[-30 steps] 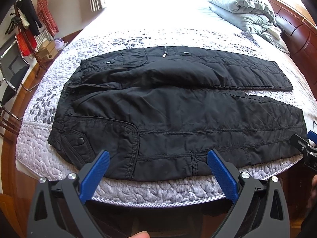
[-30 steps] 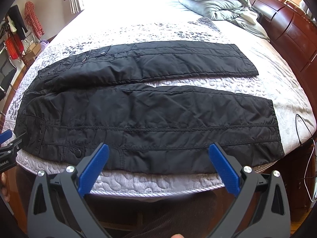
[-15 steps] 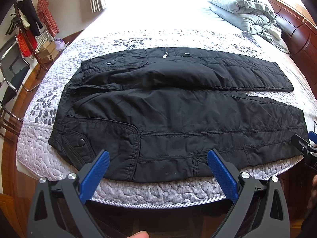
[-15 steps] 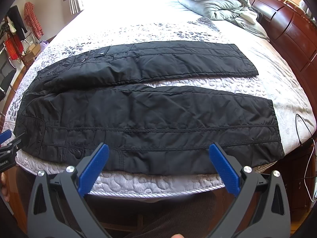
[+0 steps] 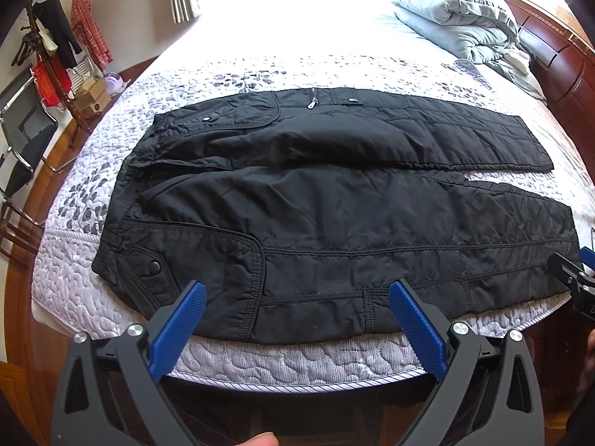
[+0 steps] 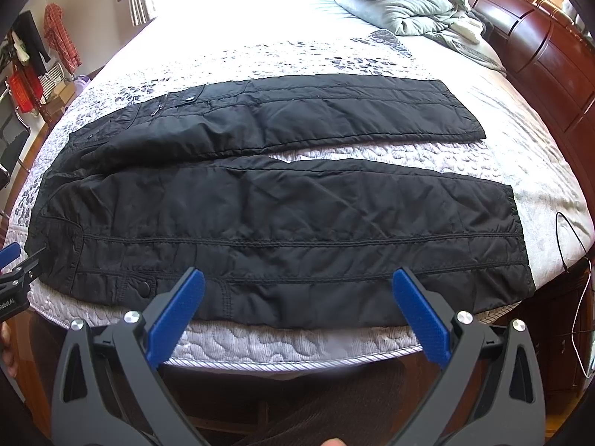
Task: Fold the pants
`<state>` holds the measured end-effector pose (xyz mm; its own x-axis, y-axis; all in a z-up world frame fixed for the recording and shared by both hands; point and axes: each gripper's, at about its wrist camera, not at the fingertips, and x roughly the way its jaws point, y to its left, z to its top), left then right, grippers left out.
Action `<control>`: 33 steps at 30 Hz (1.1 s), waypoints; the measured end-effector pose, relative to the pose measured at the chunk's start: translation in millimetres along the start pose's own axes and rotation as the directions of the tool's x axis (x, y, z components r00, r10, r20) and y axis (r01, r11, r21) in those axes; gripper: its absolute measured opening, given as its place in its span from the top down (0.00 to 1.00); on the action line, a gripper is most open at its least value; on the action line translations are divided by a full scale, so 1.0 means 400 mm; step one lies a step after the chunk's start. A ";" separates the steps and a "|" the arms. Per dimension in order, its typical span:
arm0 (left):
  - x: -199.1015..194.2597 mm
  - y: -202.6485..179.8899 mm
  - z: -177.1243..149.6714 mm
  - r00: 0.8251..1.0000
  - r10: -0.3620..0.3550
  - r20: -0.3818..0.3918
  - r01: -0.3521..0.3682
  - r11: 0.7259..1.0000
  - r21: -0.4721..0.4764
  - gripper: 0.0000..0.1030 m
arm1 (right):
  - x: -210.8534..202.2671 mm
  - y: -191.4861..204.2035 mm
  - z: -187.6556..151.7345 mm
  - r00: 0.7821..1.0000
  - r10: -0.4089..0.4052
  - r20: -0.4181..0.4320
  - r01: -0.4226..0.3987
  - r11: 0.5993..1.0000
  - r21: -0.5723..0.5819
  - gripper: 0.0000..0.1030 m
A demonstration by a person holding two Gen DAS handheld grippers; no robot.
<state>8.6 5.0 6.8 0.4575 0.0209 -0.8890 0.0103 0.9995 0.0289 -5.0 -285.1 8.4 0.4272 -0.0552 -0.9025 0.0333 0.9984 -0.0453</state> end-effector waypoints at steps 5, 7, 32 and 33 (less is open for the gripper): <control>0.001 0.000 0.000 1.000 -0.001 0.001 0.001 1.000 -0.001 0.03 | 0.001 -0.004 0.000 1.000 0.000 0.001 0.000 1.000 0.004 0.02; 0.000 0.000 0.000 1.000 0.000 0.000 0.000 1.000 -0.001 0.03 | 0.002 -0.007 -0.002 1.000 -0.001 0.002 0.001 1.000 0.005 0.02; 0.007 -0.010 0.002 1.000 -0.001 0.008 0.001 1.000 0.009 0.03 | 0.011 -0.018 -0.003 1.000 0.001 -0.004 -0.001 1.000 0.009 0.02; 0.010 -0.010 0.003 1.000 -0.002 0.005 0.002 1.000 0.009 0.03 | 0.014 -0.018 -0.001 1.000 0.001 -0.005 0.000 1.000 0.010 0.02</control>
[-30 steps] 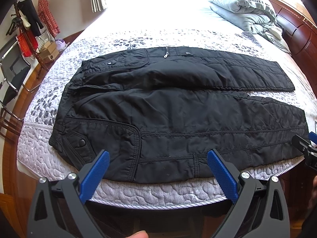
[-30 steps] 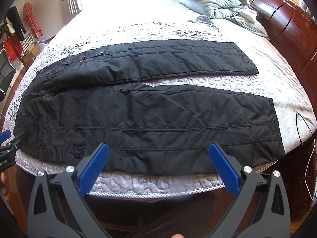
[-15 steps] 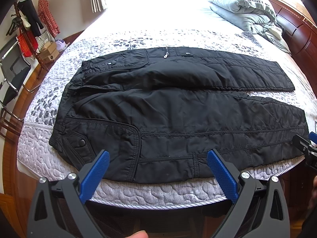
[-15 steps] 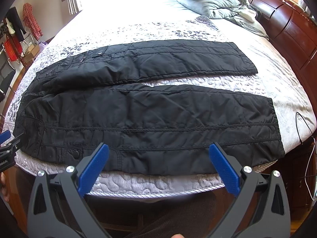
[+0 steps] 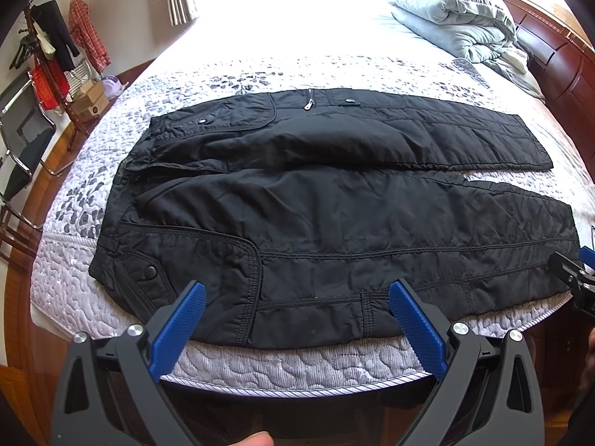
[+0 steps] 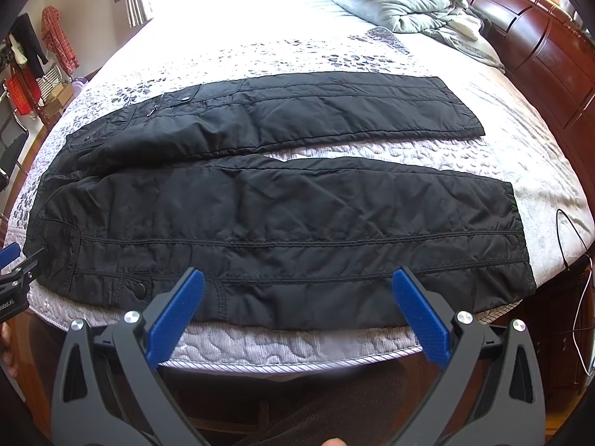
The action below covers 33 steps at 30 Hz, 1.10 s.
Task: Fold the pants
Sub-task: 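Lower both tools to the pants and close them on the waistband and leg hem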
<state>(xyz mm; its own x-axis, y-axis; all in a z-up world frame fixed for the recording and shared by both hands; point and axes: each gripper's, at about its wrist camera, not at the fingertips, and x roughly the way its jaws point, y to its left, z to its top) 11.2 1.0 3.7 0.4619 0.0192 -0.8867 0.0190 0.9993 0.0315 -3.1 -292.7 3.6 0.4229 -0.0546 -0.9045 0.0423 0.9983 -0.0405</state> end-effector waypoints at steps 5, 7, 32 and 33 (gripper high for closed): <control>0.008 0.034 0.033 0.993 -0.112 0.026 0.113 0.993 -0.038 0.03 | 0.009 -0.020 0.030 0.999 0.045 0.013 -0.045 0.999 0.009 0.02; 0.021 0.086 0.078 0.983 -0.179 0.031 0.181 0.979 -0.092 0.03 | 0.007 -0.051 0.080 0.998 0.051 0.039 -0.051 0.999 0.007 0.02; 0.547 0.627 0.602 0.912 -0.209 -0.354 0.026 0.889 -0.458 0.03 | 0.614 -0.612 0.817 0.967 -0.070 -0.246 0.114 0.979 0.170 0.02; 0.560 0.629 0.608 0.909 -0.213 -0.358 0.028 0.889 -0.456 0.03 | 0.628 -0.625 0.822 0.963 -0.076 -0.260 0.124 0.978 0.171 0.02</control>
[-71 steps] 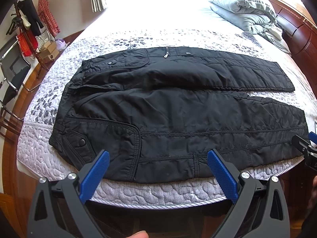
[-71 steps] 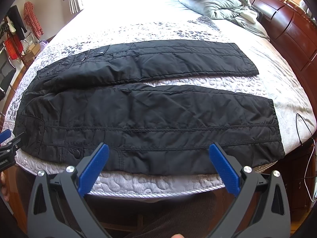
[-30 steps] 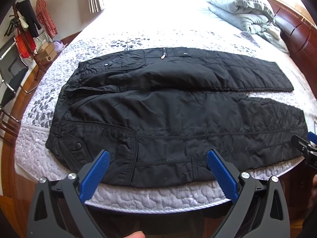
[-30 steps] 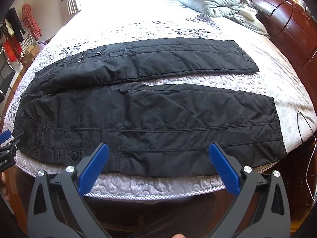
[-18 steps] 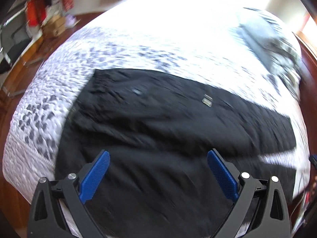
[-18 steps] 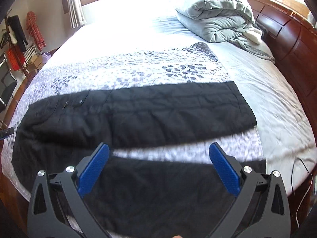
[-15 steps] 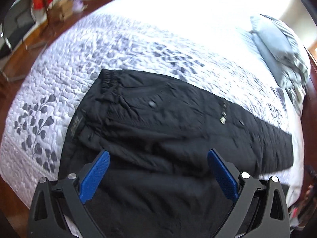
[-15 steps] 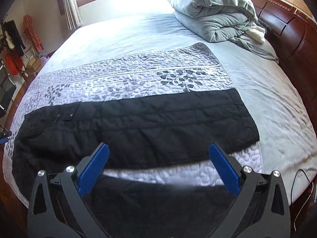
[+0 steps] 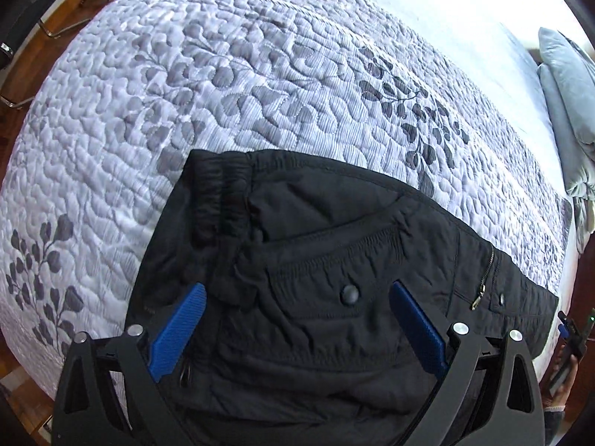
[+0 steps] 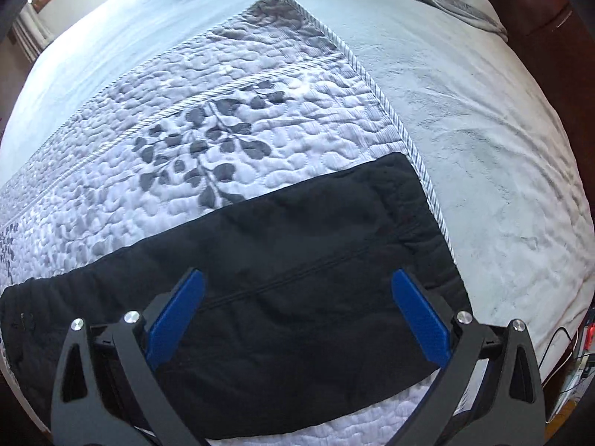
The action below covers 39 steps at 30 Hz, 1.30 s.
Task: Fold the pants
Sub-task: 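Lower both tools to the pants and close them on the waistband and leg hem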
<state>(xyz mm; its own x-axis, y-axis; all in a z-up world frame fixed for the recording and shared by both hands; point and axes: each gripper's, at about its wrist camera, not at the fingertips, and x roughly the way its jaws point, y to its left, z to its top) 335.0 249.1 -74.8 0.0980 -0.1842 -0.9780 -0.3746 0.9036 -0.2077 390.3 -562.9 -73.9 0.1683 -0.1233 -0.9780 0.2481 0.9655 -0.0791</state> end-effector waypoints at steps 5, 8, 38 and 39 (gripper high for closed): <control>0.039 -0.009 0.016 1.000 0.021 -0.023 -0.021 1.000 0.011 0.03 | 0.051 -0.052 0.053 1.000 0.012 -0.012 -0.011 0.999 0.046 0.02; 0.064 -0.020 0.024 0.998 0.042 -0.037 -0.042 0.999 0.018 0.03 | 0.088 -0.082 0.076 0.998 0.043 -0.041 -0.040 0.996 0.082 0.02; 0.107 -0.055 0.028 0.988 0.154 -0.012 -0.153 0.987 0.056 0.81 | 0.158 0.067 0.071 0.992 -0.123 -0.018 0.119 0.983 -0.136 0.99; 0.104 -0.059 0.027 0.988 0.153 -0.003 -0.152 0.986 0.064 0.86 | 0.149 0.076 0.064 0.991 -0.130 -0.002 0.128 0.981 -0.147 1.00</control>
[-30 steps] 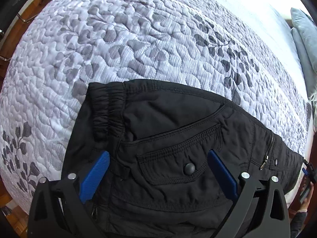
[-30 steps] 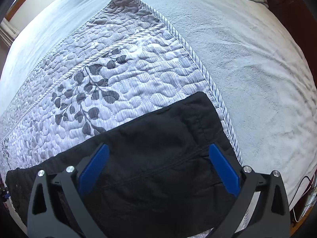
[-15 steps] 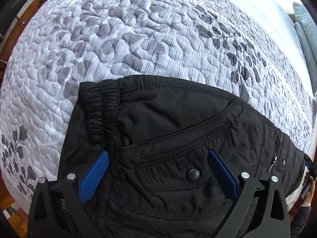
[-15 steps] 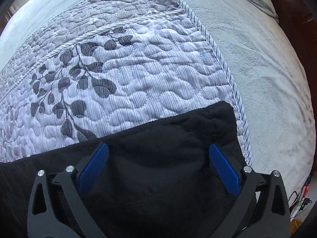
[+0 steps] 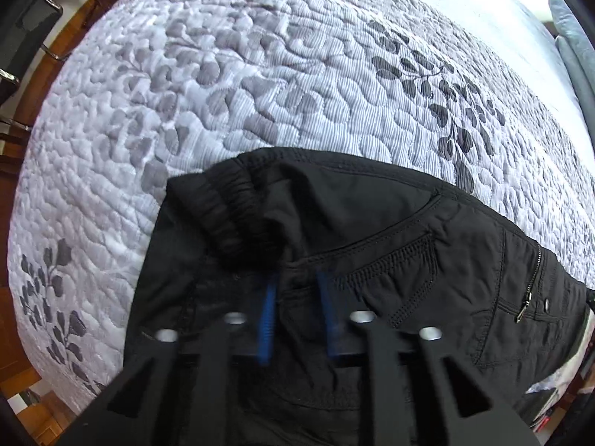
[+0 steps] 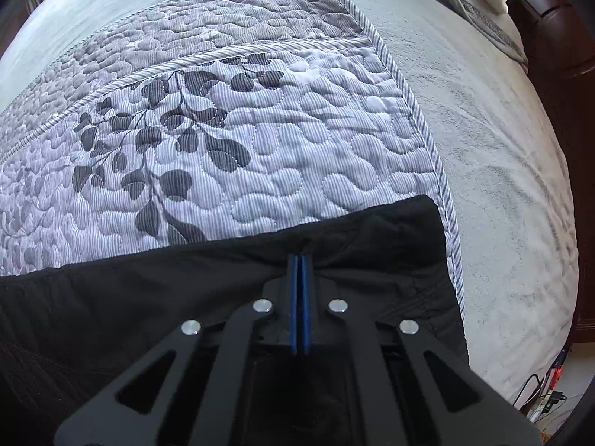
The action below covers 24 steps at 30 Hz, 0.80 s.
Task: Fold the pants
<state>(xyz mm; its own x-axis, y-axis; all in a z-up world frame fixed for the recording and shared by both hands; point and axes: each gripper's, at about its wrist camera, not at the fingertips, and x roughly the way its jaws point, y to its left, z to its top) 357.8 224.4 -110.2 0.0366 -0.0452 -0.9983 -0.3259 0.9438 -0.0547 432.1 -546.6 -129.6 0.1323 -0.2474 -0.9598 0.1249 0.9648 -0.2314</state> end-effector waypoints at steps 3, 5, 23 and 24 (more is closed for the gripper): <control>-0.010 -0.004 -0.007 1.000 -0.018 0.024 0.018 1.000 0.000 0.90 | -0.037 -0.010 -0.025 0.998 0.038 0.043 -0.039 0.999 0.033 1.00; -0.024 0.001 -0.025 0.998 -0.030 0.050 0.030 1.000 -0.004 0.91 | -0.065 -0.018 -0.043 0.996 0.061 0.060 -0.063 0.998 0.026 1.00; -0.264 0.028 -0.252 0.954 -0.234 0.190 0.210 0.968 0.139 0.92 | -0.349 -0.199 -0.341 0.888 0.307 0.343 -0.319 0.948 -0.022 1.00; -0.274 0.025 -0.270 0.950 -0.246 0.193 0.219 0.964 0.148 0.92 | -0.369 -0.208 -0.375 0.878 0.317 0.359 -0.329 0.944 -0.029 1.00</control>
<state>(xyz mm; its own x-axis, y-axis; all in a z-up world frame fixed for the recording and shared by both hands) 248.4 203.6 -3.3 0.2975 -0.2114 -0.9310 -0.1664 0.9488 -0.2686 254.8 -577.0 7.6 0.5086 0.0564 -0.8591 0.0462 0.9946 0.0926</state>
